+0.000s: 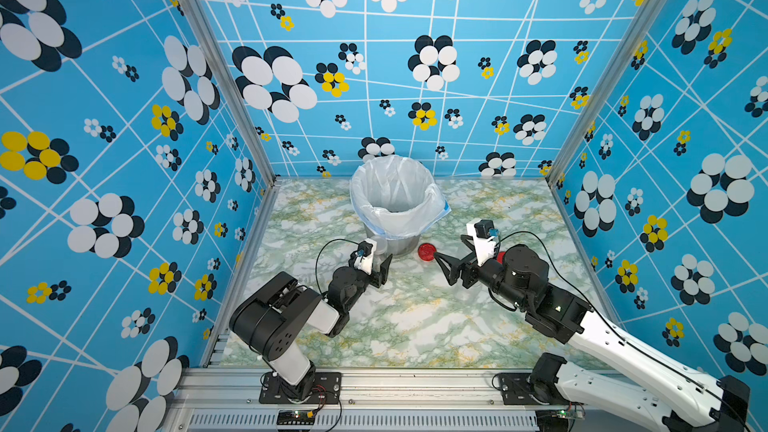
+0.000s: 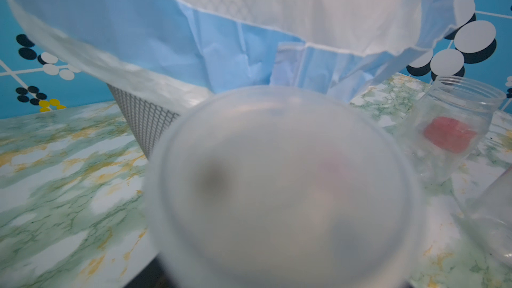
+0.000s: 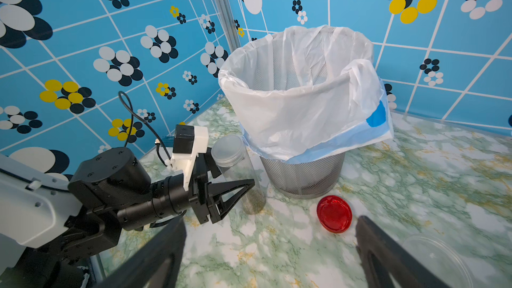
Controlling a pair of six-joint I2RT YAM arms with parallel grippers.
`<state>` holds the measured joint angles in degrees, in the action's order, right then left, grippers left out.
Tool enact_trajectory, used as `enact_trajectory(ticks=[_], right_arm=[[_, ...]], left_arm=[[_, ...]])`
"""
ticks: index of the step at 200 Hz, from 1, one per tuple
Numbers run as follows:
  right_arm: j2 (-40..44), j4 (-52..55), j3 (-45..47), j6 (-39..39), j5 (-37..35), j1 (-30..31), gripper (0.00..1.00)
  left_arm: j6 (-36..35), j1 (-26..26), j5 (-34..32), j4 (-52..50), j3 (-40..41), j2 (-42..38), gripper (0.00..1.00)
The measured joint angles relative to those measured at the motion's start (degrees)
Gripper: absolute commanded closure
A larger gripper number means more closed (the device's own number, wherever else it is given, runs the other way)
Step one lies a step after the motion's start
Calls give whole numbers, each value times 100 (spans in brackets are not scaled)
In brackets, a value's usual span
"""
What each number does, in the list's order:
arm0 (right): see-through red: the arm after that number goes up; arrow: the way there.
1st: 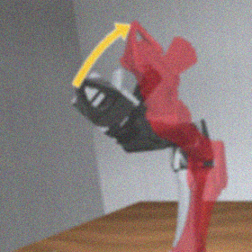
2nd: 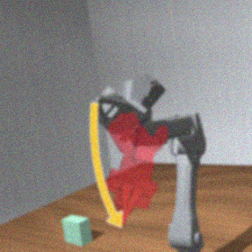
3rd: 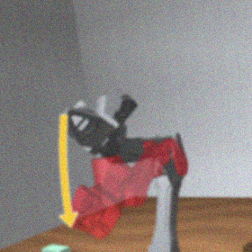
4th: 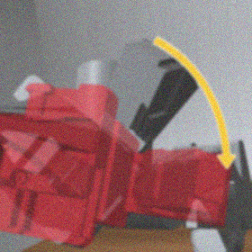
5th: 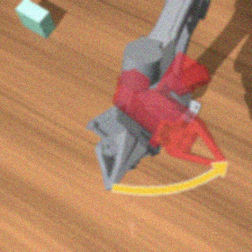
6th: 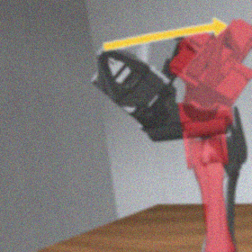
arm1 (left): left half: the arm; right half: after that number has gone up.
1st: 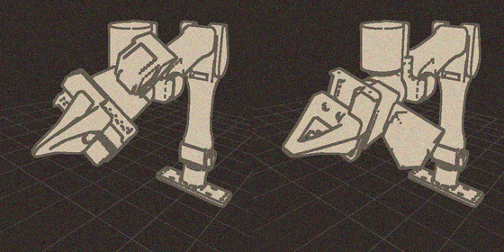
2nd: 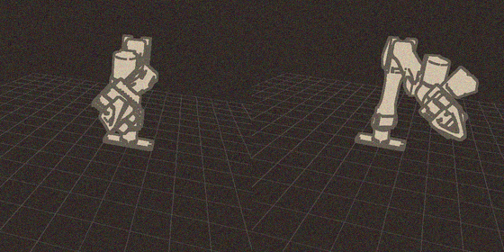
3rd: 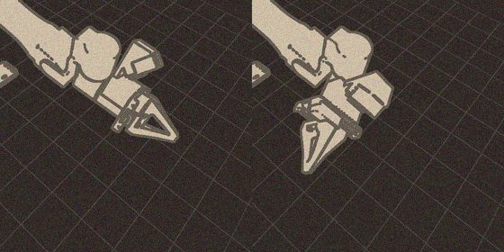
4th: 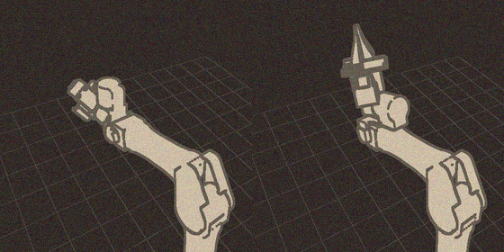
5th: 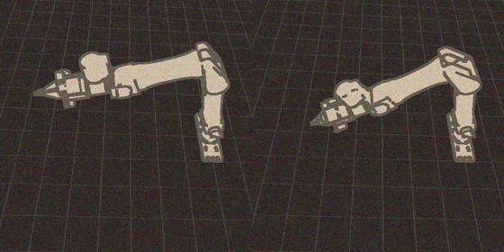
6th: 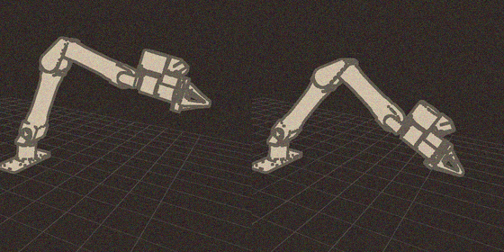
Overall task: Empty moldy mung beans from jars
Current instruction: Pick up the jar from the center of the board.
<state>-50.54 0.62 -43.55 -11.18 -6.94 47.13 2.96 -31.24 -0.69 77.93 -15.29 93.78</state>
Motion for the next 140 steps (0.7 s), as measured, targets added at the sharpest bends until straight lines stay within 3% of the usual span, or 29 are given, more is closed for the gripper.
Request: enact_trajectory(ticks=[23, 79, 115, 140], right_arm=[[-9, 7, 0, -2, 0, -7, 3], [-9, 79, 0, 0, 39, -9, 5], [-332, 361, -299, -2, 417, -13, 6], [-494, 391, -487, -22, 855, -13, 4]], left_arm=[[-70, 9, 9, 39, 2, -13, 49], [-85, 9, 85, 9, 234, -345, 51], [46, -61, 380, -413, 387, -1478, 50], [42, -400, 542, -1687, 199, -2763, 48]])
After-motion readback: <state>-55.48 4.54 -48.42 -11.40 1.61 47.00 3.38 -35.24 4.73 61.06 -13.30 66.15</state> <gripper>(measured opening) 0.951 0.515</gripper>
